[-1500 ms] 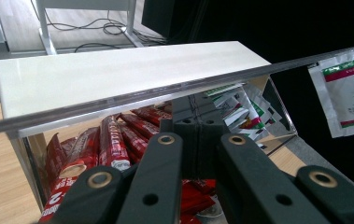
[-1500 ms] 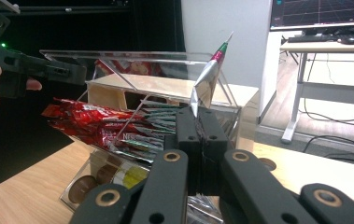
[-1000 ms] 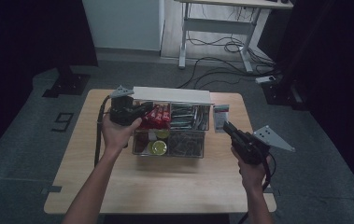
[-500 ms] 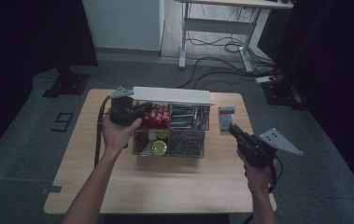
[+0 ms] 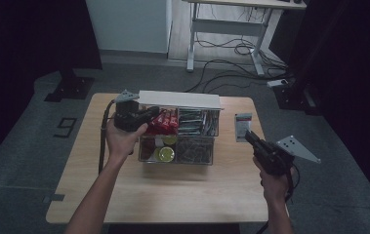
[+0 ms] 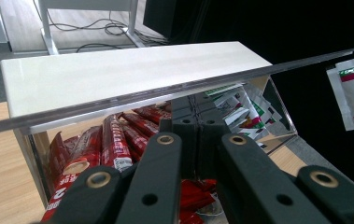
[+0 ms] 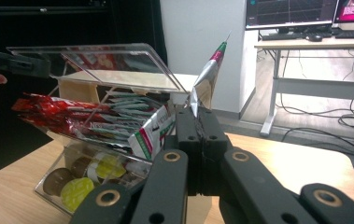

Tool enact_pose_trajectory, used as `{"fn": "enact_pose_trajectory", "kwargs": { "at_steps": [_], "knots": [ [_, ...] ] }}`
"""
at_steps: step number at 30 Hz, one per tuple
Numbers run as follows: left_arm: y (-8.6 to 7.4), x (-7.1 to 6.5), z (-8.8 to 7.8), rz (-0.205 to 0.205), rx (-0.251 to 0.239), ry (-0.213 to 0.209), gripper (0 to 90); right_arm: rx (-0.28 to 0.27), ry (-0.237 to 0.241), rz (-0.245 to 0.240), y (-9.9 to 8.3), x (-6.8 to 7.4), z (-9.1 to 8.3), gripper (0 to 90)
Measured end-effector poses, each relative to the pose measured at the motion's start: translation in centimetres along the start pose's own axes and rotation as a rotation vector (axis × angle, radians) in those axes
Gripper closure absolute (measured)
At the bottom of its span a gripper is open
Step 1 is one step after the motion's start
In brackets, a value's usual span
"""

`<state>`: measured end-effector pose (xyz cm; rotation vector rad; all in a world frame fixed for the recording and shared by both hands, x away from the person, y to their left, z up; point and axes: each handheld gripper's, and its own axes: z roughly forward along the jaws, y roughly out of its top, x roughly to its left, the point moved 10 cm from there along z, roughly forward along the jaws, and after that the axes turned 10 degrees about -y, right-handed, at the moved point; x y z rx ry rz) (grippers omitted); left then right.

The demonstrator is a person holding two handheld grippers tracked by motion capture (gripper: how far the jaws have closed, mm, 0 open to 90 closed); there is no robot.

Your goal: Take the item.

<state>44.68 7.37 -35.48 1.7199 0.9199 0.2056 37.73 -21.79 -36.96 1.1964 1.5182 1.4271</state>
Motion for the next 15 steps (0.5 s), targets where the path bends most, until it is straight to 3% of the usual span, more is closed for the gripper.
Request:
{"fn": "enact_pose_trajectory", "kwargs": {
  "at_steps": [15],
  "knots": [
    [0.0,-0.1,0.0,0.002,-0.003,0.002,88.5,0.053,-0.047,0.024,-3.2,-2.1,0.6,88.9]
  ]
}}
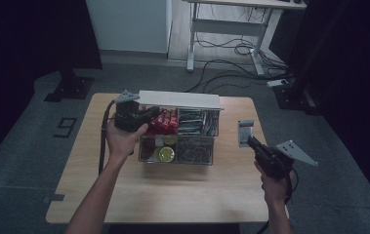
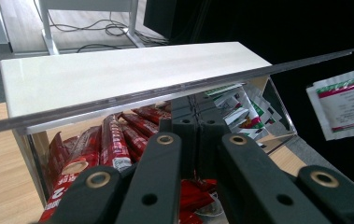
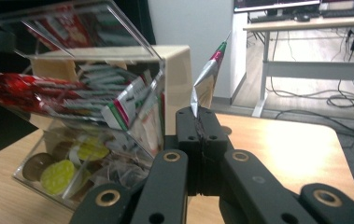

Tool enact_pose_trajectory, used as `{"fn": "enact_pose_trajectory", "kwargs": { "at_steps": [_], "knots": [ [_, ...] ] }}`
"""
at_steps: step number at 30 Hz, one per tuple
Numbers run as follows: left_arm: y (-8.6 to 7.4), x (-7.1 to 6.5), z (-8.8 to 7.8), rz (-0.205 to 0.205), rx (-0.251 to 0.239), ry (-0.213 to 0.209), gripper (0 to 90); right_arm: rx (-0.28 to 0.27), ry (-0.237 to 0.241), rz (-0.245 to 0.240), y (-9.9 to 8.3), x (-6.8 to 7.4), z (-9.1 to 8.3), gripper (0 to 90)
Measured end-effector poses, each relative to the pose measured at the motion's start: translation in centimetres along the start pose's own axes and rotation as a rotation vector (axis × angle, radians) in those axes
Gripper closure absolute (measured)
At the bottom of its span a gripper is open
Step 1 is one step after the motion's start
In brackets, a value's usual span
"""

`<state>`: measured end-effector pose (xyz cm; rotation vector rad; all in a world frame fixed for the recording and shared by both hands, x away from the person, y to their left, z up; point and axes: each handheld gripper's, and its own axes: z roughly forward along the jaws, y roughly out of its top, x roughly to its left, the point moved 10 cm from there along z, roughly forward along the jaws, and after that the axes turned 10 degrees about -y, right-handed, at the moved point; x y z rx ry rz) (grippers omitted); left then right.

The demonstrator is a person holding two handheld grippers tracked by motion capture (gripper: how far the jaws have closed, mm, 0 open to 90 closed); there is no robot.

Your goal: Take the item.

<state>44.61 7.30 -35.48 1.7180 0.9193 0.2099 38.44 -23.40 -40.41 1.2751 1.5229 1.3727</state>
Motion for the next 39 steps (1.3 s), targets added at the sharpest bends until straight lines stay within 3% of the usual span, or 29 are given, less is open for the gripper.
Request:
{"fn": "enact_pose_trajectory", "kwargs": {
  "at_steps": [15,39],
  "knots": [
    [-0.1,0.0,0.2,0.003,0.004,0.000,88.2,0.073,-0.025,0.025,-4.1,-1.5,1.3,88.9],
    [-0.3,0.0,0.2,-0.001,-0.005,0.000,88.3,0.172,-0.037,0.052,-8.8,-1.9,3.2,88.9]
  ]
}}
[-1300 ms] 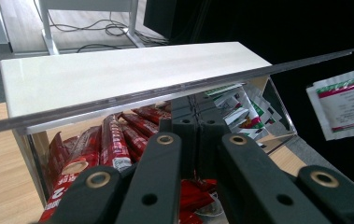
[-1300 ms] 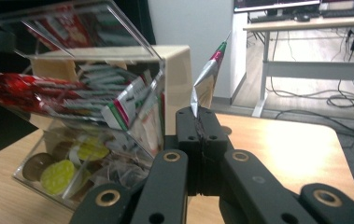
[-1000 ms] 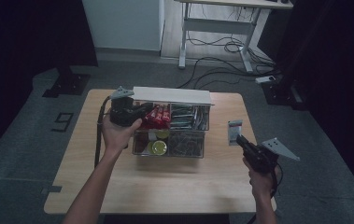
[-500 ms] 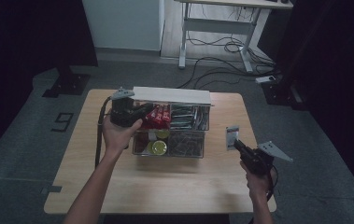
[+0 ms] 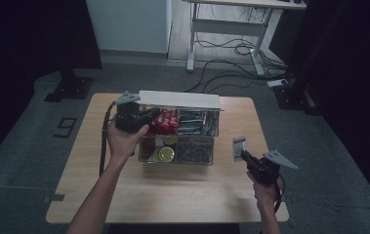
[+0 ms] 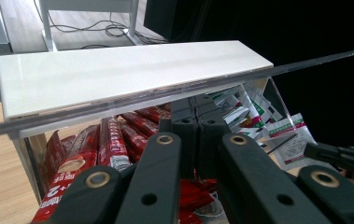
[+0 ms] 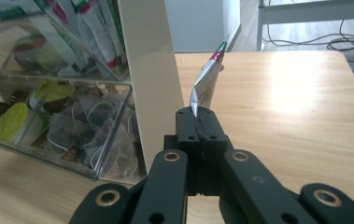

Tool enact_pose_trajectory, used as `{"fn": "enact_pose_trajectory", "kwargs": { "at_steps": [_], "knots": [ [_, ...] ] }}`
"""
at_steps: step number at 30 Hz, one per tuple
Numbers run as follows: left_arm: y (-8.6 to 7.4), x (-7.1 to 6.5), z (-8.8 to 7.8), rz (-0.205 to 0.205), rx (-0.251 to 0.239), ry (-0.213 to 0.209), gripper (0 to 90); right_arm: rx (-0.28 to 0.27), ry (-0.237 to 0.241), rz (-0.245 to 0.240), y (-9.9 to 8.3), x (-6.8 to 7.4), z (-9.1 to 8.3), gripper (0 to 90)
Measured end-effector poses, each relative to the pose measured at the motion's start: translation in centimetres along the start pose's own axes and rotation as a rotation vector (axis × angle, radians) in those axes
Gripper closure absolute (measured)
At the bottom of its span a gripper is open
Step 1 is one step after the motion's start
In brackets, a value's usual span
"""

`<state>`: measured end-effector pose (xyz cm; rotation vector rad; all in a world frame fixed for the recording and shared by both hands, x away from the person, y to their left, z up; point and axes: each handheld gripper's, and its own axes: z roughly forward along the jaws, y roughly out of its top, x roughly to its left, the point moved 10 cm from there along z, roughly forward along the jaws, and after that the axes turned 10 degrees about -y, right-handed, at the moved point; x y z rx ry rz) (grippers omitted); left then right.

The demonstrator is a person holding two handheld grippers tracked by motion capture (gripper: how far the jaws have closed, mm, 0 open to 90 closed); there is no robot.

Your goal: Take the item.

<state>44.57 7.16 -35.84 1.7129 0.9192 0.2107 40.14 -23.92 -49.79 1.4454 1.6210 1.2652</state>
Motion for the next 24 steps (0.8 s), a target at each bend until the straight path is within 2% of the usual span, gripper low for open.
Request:
{"fn": "enact_pose_trajectory", "kwargs": {
  "at_steps": [18,24],
  "knots": [
    [-0.2,0.0,0.2,0.002,0.007,-0.001,88.1,0.092,0.003,-0.002,-3.4,0.2,2.1,88.9],
    [-0.2,0.0,0.2,0.006,0.010,0.000,88.1,0.119,-0.004,-0.005,-4.5,-0.2,2.8,88.9]
  ]
}}
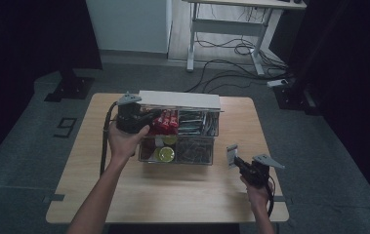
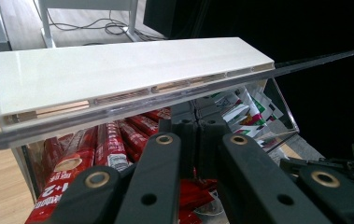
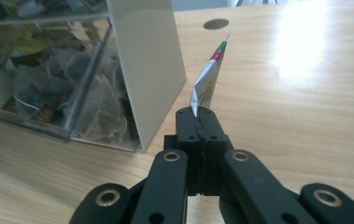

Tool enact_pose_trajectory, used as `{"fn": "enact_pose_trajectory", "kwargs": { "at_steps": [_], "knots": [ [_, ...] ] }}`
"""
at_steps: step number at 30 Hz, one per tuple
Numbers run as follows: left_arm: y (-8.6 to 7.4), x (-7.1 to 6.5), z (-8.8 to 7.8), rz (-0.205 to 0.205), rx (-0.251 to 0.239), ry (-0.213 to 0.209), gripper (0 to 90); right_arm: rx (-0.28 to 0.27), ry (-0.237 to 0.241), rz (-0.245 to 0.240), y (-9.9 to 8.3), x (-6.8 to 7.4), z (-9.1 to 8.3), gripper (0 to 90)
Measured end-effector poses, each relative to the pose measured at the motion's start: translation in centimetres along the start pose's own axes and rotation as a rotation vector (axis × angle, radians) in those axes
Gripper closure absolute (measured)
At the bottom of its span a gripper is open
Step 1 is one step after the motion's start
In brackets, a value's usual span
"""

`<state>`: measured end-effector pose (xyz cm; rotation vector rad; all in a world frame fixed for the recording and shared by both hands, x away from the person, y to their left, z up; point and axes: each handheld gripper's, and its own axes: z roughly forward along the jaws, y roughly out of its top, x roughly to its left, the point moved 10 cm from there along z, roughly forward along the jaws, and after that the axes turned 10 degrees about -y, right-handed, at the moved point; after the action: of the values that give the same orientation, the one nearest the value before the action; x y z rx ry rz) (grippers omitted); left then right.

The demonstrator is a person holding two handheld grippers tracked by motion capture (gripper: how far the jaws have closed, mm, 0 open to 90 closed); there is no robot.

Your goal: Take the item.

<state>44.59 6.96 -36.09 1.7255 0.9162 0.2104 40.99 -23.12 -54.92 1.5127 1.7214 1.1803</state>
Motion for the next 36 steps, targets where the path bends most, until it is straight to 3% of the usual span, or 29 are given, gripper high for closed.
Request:
{"fn": "enact_pose_trajectory", "kwargs": {
  "at_steps": [11,21,27,32,36],
  "knots": [
    [-0.1,0.0,0.2,-0.002,0.003,-0.002,88.1,0.052,-0.024,0.026,-1.7,-1.6,1.0,88.7],
    [-0.3,0.0,0.2,-0.001,0.007,-0.001,88.0,0.078,-0.064,0.073,-2.8,-4.0,1.3,85.8],
    [-0.3,0.0,0.2,-0.002,0.006,-0.001,88.0,0.102,-0.116,0.079,-3.5,-5.4,1.4,75.3],
    [-0.3,0.0,0.2,-0.002,0.008,-0.001,87.9,0.175,-0.161,0.098,-4.6,-6.2,1.8,63.3],
    [-0.3,0.1,0.1,-0.005,0.004,0.000,88.0,0.194,-0.193,0.106,-5.0,-6.8,1.9,56.0]
  ]
}}
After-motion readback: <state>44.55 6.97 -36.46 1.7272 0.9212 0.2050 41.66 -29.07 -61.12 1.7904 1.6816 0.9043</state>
